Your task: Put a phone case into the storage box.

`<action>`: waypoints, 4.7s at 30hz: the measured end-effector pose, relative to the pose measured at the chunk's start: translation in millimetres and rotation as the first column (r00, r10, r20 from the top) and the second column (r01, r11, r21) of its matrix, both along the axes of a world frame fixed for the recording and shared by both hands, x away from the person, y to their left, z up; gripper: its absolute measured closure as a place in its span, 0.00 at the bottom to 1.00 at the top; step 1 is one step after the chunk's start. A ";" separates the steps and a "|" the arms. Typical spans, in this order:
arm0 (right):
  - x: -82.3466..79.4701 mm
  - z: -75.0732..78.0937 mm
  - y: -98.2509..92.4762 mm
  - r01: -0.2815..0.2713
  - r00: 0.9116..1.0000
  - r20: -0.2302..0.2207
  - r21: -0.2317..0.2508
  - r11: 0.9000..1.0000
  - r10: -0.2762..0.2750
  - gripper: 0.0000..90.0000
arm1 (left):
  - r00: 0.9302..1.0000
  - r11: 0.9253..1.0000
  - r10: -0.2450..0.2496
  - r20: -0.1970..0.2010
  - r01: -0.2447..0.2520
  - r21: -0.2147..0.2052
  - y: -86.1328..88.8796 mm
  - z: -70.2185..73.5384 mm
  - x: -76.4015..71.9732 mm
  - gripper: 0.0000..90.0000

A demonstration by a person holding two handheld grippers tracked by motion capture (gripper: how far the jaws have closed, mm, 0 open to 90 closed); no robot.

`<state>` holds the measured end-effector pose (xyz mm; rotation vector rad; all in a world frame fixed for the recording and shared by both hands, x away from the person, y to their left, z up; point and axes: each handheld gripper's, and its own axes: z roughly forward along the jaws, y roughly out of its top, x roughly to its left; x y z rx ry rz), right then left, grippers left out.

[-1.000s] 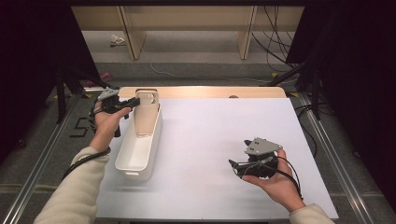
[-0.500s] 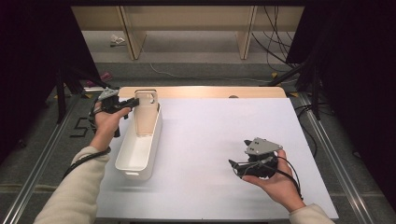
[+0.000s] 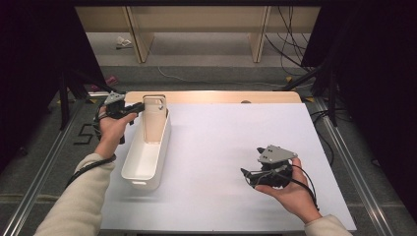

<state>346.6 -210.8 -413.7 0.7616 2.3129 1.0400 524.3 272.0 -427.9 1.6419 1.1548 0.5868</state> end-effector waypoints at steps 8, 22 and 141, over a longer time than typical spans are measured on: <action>0.2 -0.1 -0.1 0.000 1.000 0.000 0.001 1.000 0.000 0.18 | 1.000 1.000 0.000 0.009 0.000 0.014 -1.9 4.3 -3.0 0.84; 0.0 -0.1 0.2 0.002 1.000 0.000 0.000 1.000 -0.002 0.18 | 1.000 1.000 0.016 -0.022 -0.016 -0.001 -4.7 16.9 -13.5 0.57; -1.4 3.2 -1.6 0.003 1.000 0.012 0.015 1.000 -0.003 0.18 | 0.962 0.959 -0.269 0.045 0.263 0.103 -57.9 21.1 -163.0 0.13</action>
